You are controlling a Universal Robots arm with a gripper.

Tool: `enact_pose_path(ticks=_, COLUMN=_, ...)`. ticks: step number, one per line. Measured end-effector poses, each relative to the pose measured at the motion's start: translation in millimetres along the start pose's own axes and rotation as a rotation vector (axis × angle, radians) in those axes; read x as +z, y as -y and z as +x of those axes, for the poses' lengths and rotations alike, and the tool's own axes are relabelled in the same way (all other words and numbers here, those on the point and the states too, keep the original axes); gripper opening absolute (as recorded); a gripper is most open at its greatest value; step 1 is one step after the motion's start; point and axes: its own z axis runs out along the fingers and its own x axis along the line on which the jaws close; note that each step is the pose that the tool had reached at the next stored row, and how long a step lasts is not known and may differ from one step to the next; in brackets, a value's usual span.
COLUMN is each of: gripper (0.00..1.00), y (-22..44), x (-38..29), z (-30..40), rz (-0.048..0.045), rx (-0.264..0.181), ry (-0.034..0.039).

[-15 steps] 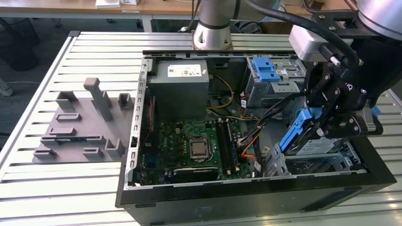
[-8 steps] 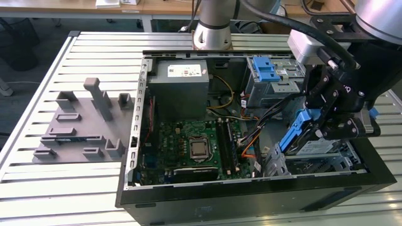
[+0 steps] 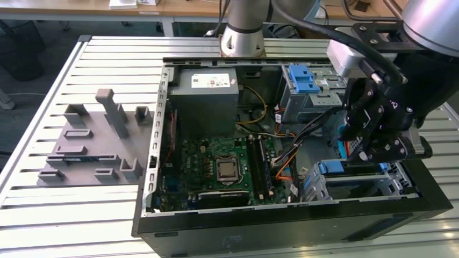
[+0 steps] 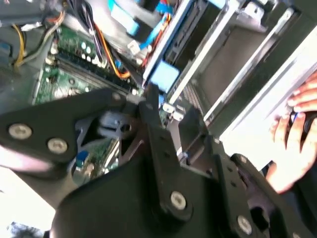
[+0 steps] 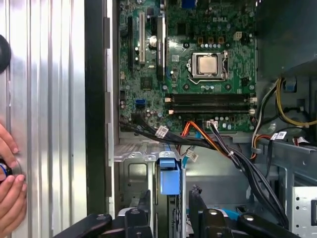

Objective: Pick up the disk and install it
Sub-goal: 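Insert the disk into the insertion slot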

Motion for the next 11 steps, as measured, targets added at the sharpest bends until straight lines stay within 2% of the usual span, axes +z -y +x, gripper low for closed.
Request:
enact_pose_path(ticks=3, gripper=0.42, y=0.3, x=5.4, z=0.0, rz=0.0, rx=0.0, ry=-0.0001)
enact_pose_path(ticks=5, gripper=0.3, y=0.4, x=9.1, z=0.1, rz=0.0, rx=0.0, ry=0.0)
enact_pose_path(ticks=6, gripper=0.3, y=0.4, x=10.9, z=0.1, rz=0.0, rx=0.0, ry=0.0)
enact_pose_path(ticks=8, gripper=0.18, y=0.4, x=14.4, z=0.1, rz=0.0, rx=0.0, ry=-0.0001)
enact_pose_path(ticks=9, gripper=0.18, y=0.4, x=16.3, z=0.1, rz=0.0, rx=0.0, ry=-0.0001)
enact_pose_path(ticks=11, gripper=0.11, y=0.5, x=19.1, z=0.2, rz=0.0, rx=0.0, ry=-0.0001)
